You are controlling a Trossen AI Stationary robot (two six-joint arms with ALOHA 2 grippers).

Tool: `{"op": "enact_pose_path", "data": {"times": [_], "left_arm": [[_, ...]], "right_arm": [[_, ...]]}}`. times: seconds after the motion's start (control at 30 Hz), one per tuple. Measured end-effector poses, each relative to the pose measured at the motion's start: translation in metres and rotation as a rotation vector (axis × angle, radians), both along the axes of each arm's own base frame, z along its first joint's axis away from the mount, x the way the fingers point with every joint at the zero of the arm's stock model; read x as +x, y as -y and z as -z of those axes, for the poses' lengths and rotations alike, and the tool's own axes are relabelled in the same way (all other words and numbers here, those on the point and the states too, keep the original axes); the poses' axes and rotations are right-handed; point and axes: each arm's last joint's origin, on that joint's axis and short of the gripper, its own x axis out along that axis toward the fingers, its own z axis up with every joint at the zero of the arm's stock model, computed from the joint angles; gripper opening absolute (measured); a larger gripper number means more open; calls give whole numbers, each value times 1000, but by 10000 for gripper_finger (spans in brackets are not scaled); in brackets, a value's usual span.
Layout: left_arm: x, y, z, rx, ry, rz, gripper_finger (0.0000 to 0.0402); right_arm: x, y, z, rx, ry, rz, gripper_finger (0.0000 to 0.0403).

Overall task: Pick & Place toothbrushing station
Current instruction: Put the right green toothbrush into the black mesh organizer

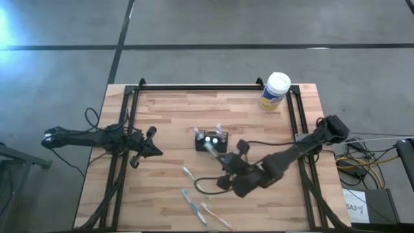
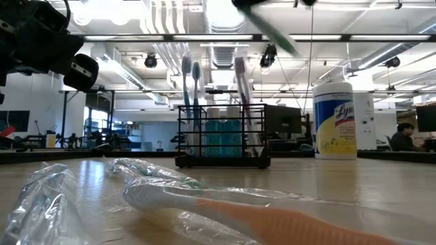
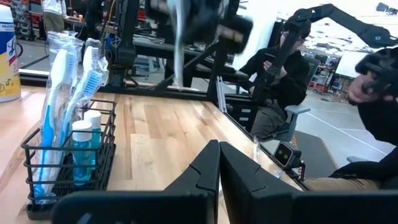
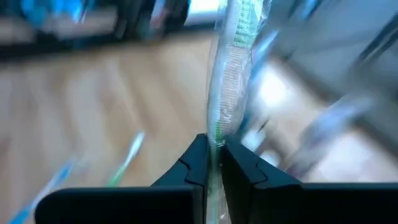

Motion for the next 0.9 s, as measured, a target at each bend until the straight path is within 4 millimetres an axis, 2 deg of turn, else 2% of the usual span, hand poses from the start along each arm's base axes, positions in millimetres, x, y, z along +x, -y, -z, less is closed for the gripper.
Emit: {"op": "enact_pose_path", "data": {"times": [0.07,0.13,0.4,0.6,0.77,0.9], "left_arm": [[0,0,0,0,0,0,14],[0,0,0,0,0,0,12],[0,0,0,2,0,0,12],[0,0,0,10,2,1,14],[0,0,0,23,6,1,14],[0,0,0,25,7,1,14]], "right_arm": [[-5,2,-4,-69,77,59,20],[-9,5,0,-81,123,88,20],[-18,14,44,-183,325,283,20],[-28,26,77,-215,401,393,20],[-27,32,83,-250,385,416,20],[-21,35,76,-278,360,418,20]]}}
